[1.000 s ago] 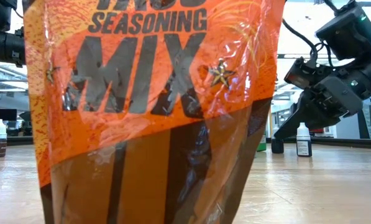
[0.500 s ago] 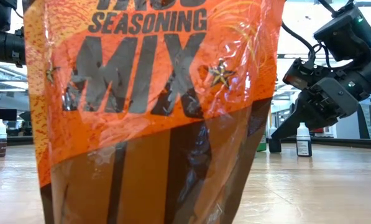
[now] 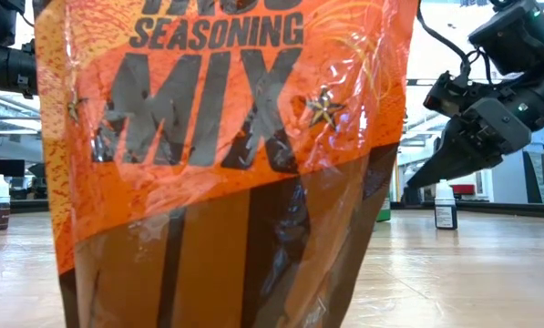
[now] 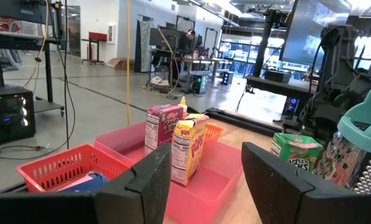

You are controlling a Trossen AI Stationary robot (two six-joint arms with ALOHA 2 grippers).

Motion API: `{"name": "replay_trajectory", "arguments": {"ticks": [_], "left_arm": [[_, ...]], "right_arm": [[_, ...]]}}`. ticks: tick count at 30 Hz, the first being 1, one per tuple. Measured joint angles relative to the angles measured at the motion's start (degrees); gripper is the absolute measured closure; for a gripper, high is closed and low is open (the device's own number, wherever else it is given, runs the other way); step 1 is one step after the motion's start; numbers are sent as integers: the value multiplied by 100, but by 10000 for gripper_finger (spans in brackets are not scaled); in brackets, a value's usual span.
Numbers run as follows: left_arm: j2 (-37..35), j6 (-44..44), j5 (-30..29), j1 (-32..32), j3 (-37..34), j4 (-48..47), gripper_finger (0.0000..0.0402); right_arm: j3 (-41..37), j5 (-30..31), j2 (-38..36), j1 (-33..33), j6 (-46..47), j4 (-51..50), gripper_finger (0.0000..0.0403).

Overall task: Pick & Place Kitchen Items
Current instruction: Put the small red food coloring bottle into the orange bin

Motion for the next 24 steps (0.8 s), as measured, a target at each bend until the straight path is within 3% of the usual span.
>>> {"name": "replay_trajectory", "arguments": {"ticks": [7, 15, 24], "left_arm": [[0, -13, 0, -2, 1, 2, 204], [1, -24, 0, -2, 0, 4, 204], [1, -17, -2, -1, 1, 4, 204]], "right_arm": [[0, 234, -650, -508, -46, -544, 353], [0, 187, -890, -1521, -512, -162, 353], [221, -425, -902, -2587, -933, 205, 353]]}}
